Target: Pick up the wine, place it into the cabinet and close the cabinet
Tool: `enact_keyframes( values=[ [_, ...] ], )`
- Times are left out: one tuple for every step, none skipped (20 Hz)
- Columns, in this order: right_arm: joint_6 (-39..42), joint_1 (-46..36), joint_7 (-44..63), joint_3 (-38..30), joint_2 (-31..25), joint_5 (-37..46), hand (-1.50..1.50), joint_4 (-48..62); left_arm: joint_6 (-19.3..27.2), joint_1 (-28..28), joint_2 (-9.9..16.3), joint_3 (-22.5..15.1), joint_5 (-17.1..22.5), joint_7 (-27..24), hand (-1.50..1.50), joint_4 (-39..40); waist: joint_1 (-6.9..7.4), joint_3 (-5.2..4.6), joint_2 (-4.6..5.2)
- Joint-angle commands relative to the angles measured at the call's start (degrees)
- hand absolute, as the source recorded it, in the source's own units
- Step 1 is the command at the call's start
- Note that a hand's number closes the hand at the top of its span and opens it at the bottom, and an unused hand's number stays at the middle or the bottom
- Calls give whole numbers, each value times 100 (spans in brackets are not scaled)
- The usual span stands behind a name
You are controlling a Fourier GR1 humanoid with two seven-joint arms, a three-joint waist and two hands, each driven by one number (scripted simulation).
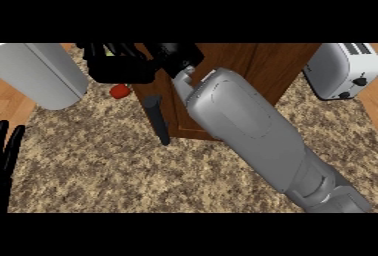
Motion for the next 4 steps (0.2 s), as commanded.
enact_keyframes(
  values=[
    [-24, -21, -207, -431, -496, 175, 150, 934, -71, 15, -32, -57, -68, 6, -150, 91, -36, 48, 297],
    [-20, -34, -186, -432, -528, 200, 150, 993, -82, -79, -10, -13, -141, -54, -150, 104, -39, 46, 304],
    [-35, -125, -96, -400, -390, 181, 150, 934, 43, -256, -99, 4, -53, 36, -150, 196, -97, 48, 292],
    [-103, -104, -111, -446, -437, 218, 150, 973, -75, -117, -65, 73, 53, 47, -150, 165, -42, 46, 286]
  ],
)
